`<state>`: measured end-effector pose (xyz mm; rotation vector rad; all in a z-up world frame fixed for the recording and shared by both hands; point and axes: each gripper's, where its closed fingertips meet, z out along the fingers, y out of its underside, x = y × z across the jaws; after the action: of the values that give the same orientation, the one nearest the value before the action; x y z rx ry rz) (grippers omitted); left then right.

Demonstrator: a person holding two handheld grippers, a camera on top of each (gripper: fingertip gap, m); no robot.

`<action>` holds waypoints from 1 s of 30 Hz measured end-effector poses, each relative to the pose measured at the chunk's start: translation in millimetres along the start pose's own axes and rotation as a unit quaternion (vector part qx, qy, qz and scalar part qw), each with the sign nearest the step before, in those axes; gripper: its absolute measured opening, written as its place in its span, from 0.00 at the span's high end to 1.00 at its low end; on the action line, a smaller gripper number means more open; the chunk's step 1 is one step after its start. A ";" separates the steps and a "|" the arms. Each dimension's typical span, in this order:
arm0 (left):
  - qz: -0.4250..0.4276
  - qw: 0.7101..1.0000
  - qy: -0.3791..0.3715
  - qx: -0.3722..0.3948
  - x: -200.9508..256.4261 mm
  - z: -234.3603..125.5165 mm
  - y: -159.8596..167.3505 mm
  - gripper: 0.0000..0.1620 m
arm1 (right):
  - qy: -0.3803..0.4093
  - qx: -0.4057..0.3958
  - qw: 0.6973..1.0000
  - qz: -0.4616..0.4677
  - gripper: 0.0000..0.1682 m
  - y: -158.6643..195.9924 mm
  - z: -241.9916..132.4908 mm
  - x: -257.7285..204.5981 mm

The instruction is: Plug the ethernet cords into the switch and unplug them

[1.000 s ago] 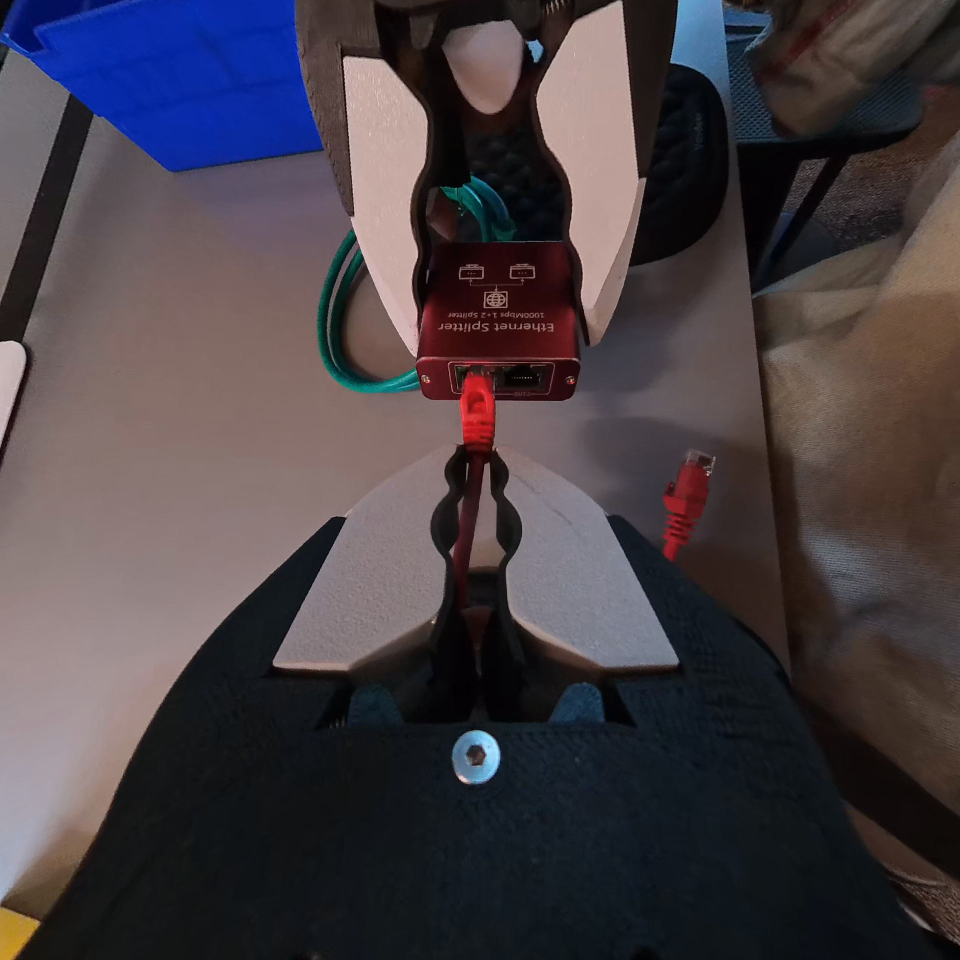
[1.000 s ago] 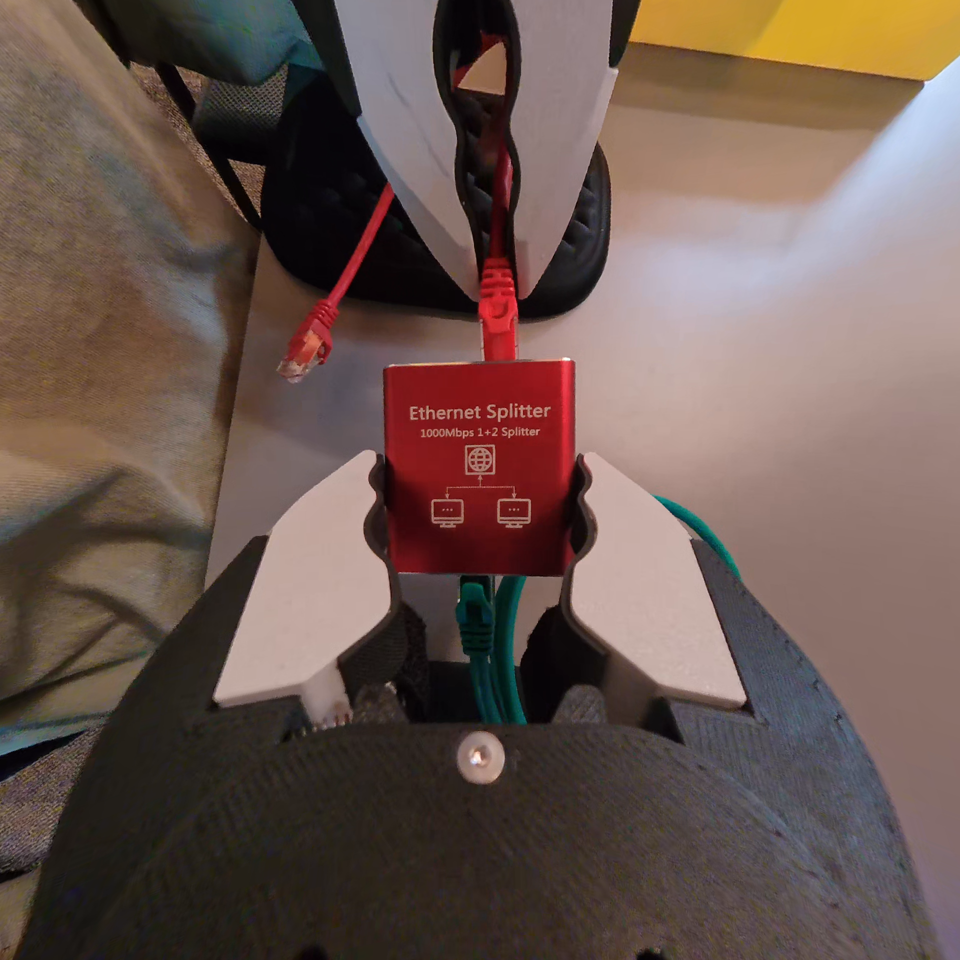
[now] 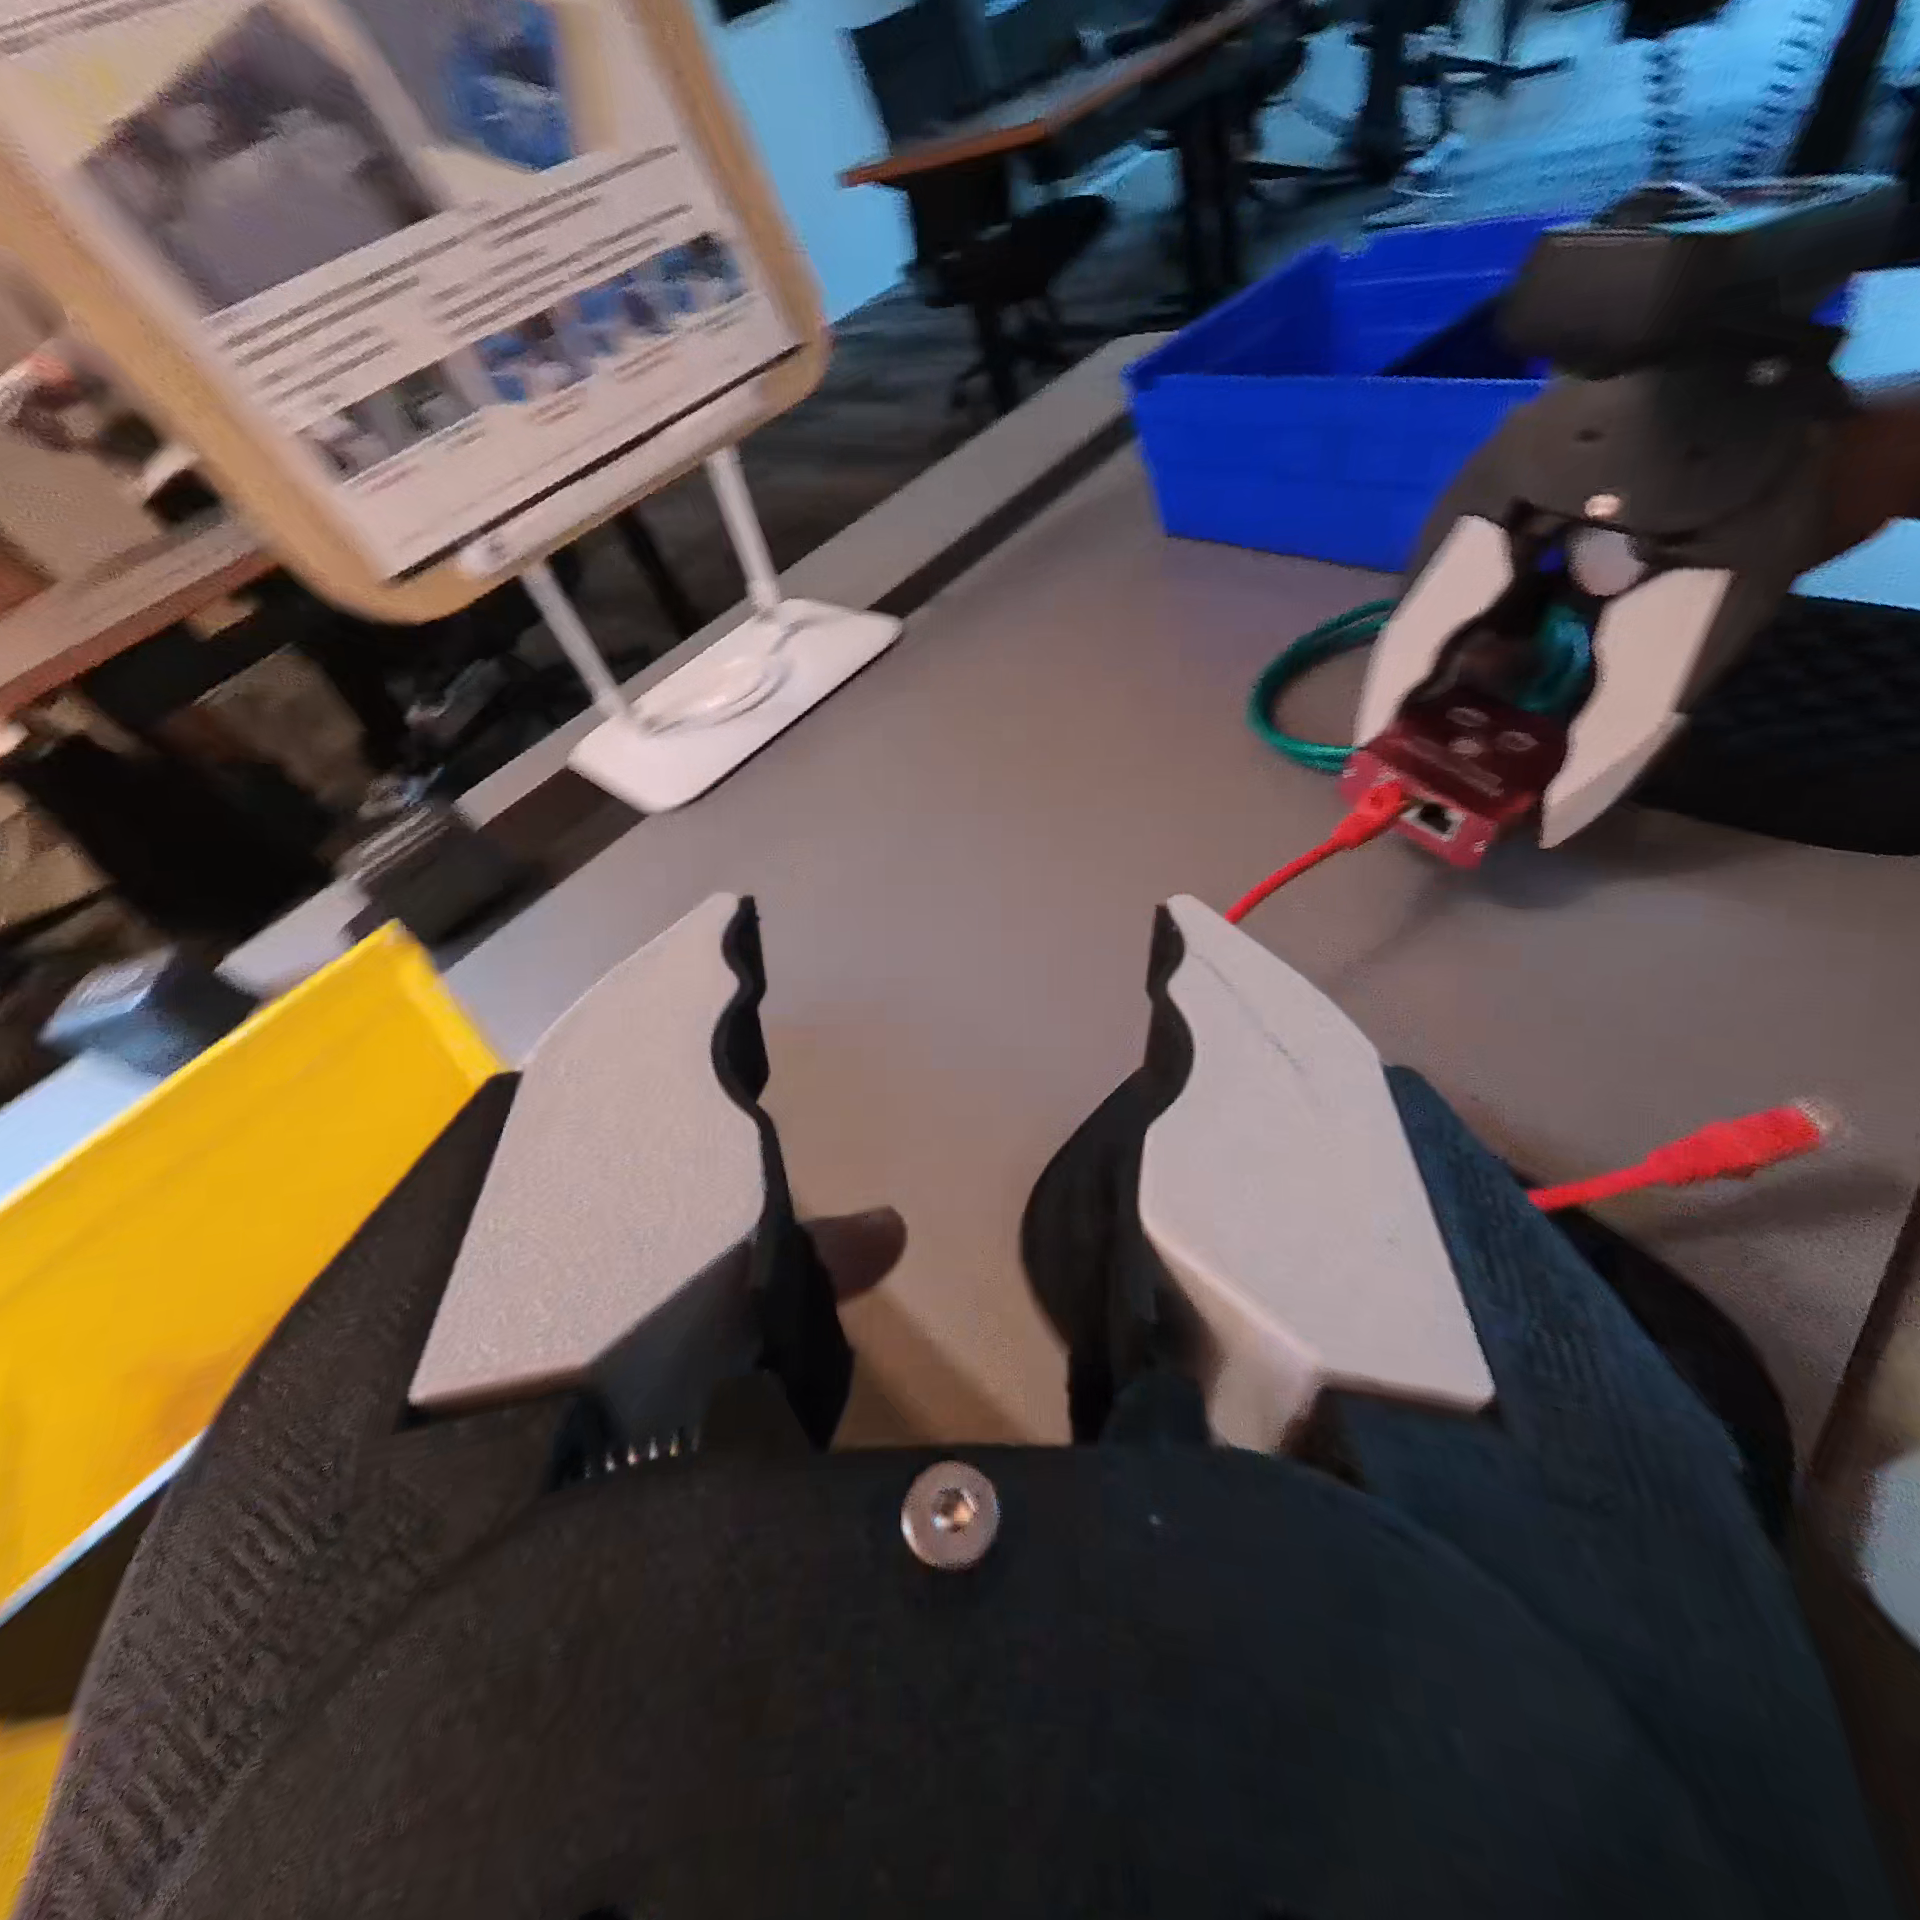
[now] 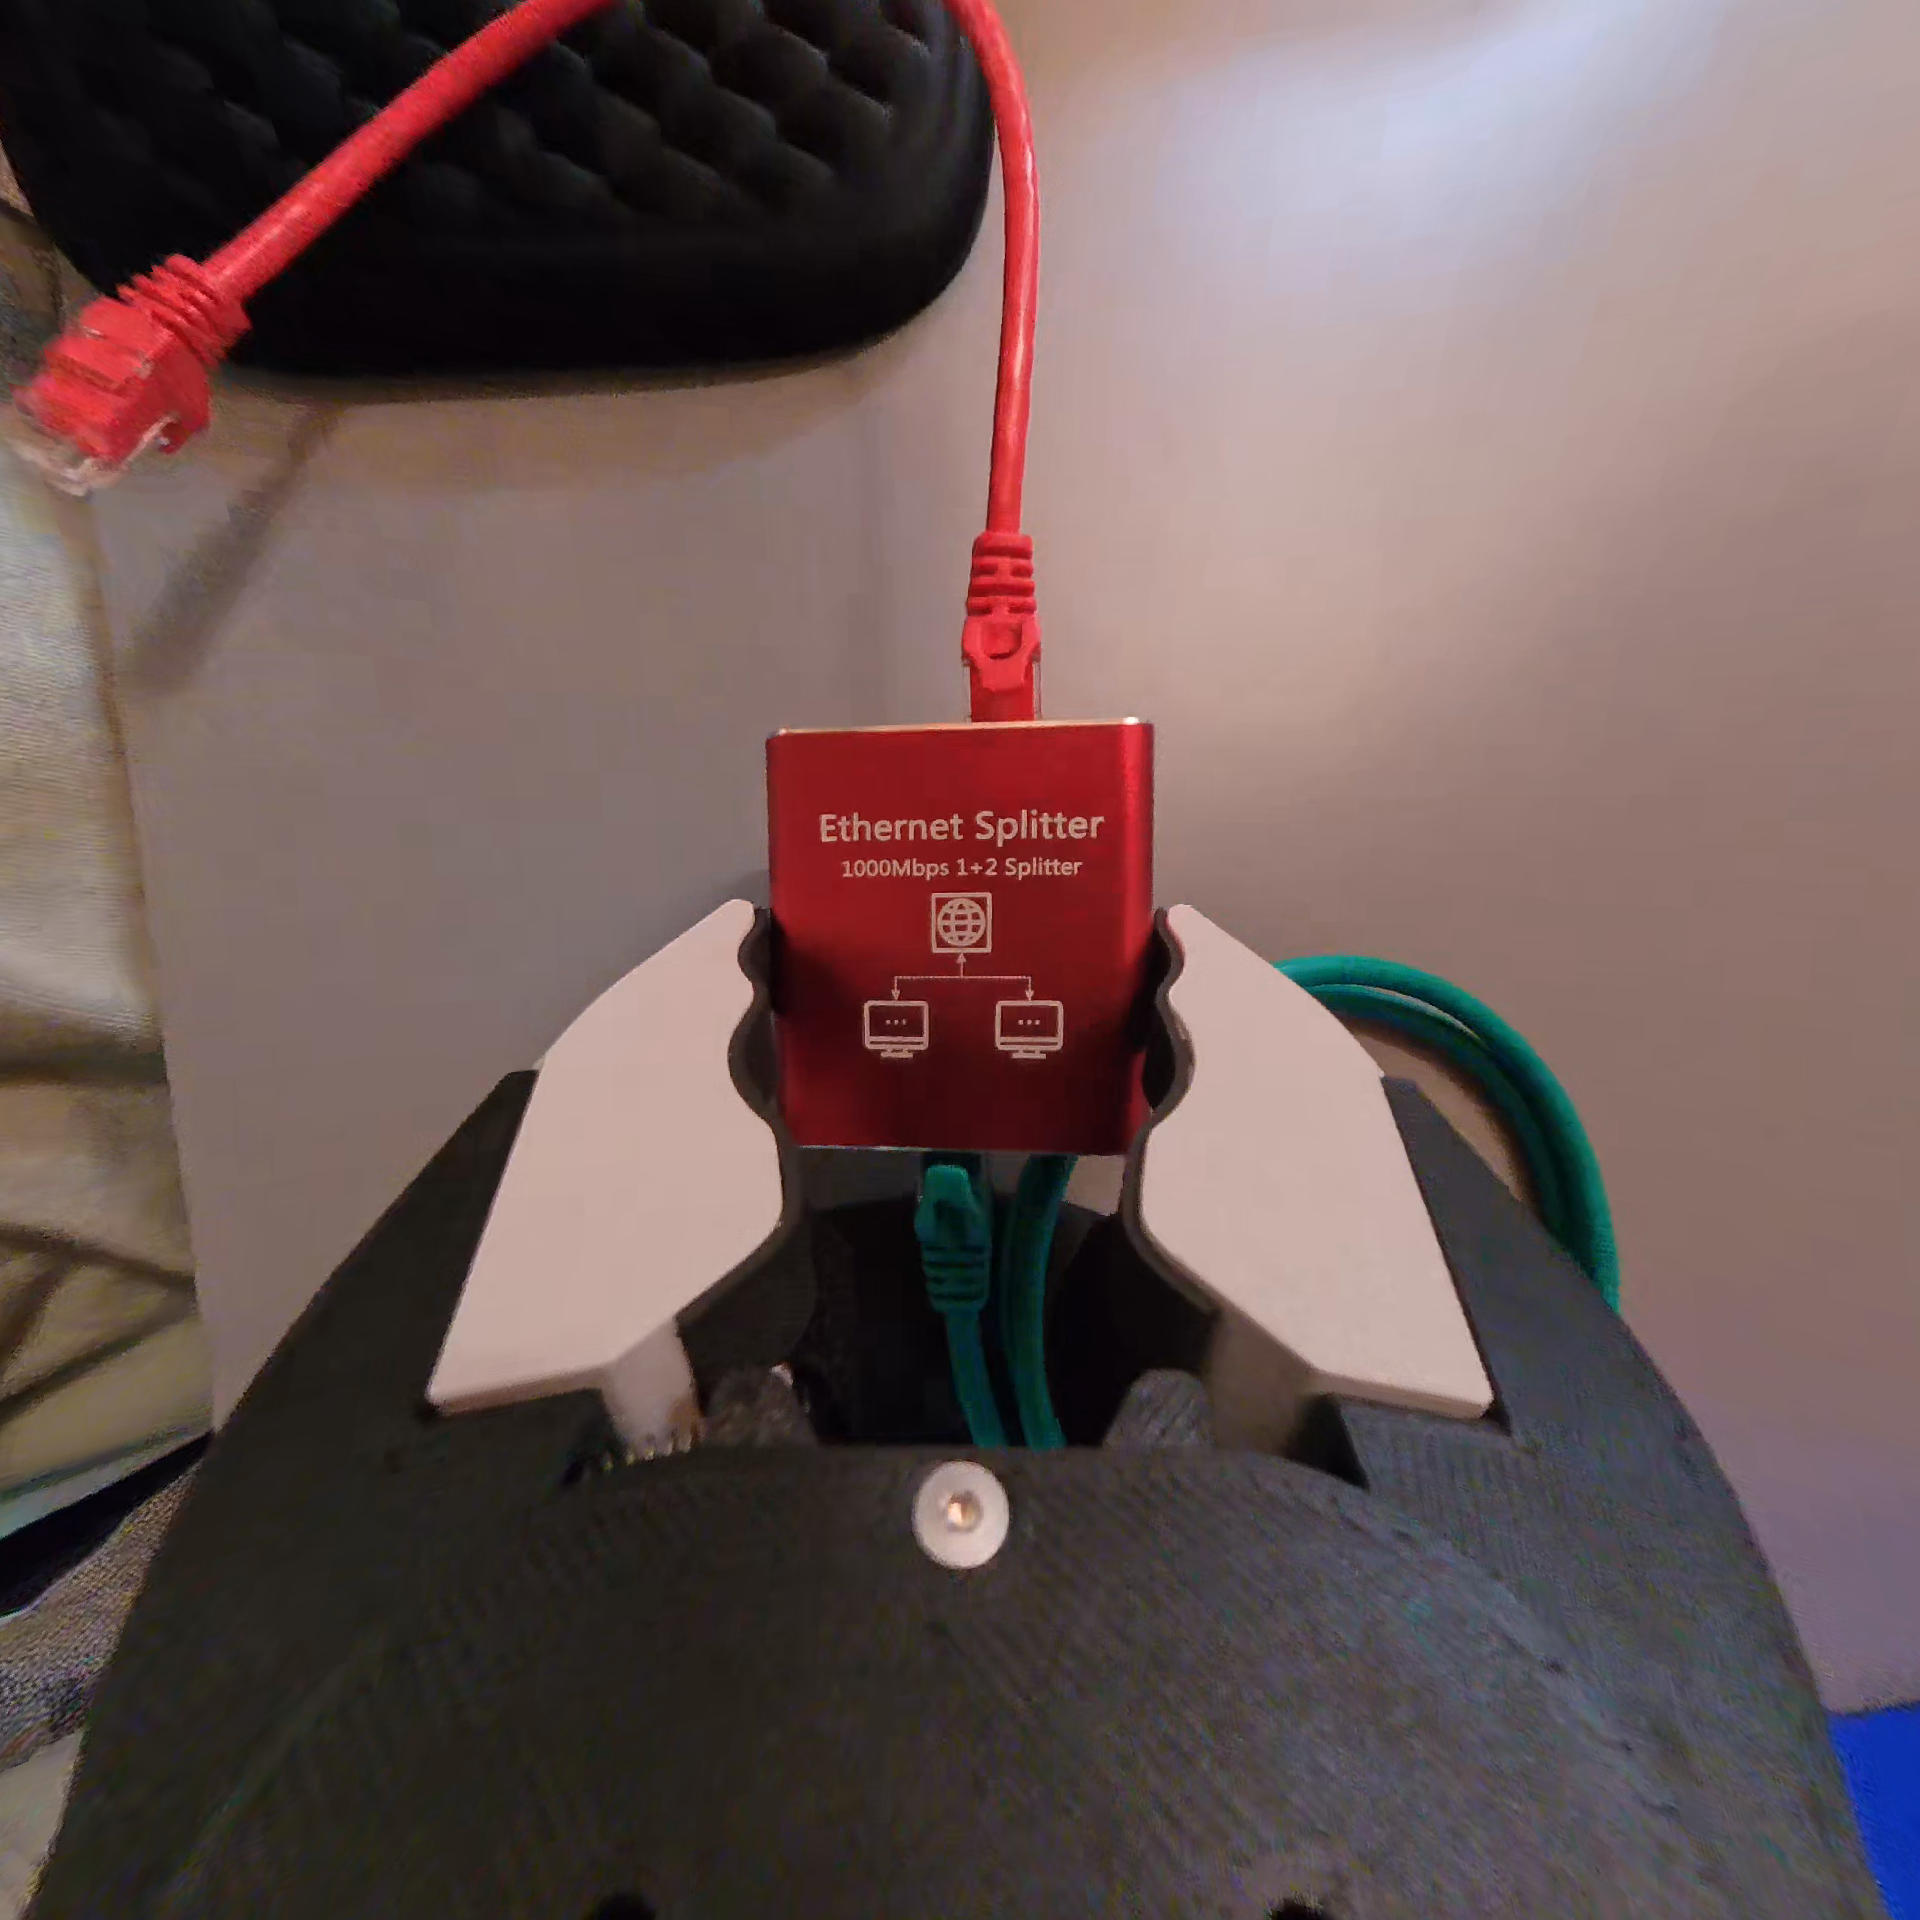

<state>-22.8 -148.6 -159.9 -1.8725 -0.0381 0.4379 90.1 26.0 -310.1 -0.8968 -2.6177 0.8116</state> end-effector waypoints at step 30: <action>-0.173 0.883 0.103 -0.424 -78.6 -32.9 193.5 0.94 | 0.084 0.113 0.990 0.007 0.49 -19.0 -44.1 8.2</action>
<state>-121.8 -264.0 -306.9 -2.6944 -0.4824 -0.0638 92.4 37.3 -262.8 -0.8791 -2.3227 0.9674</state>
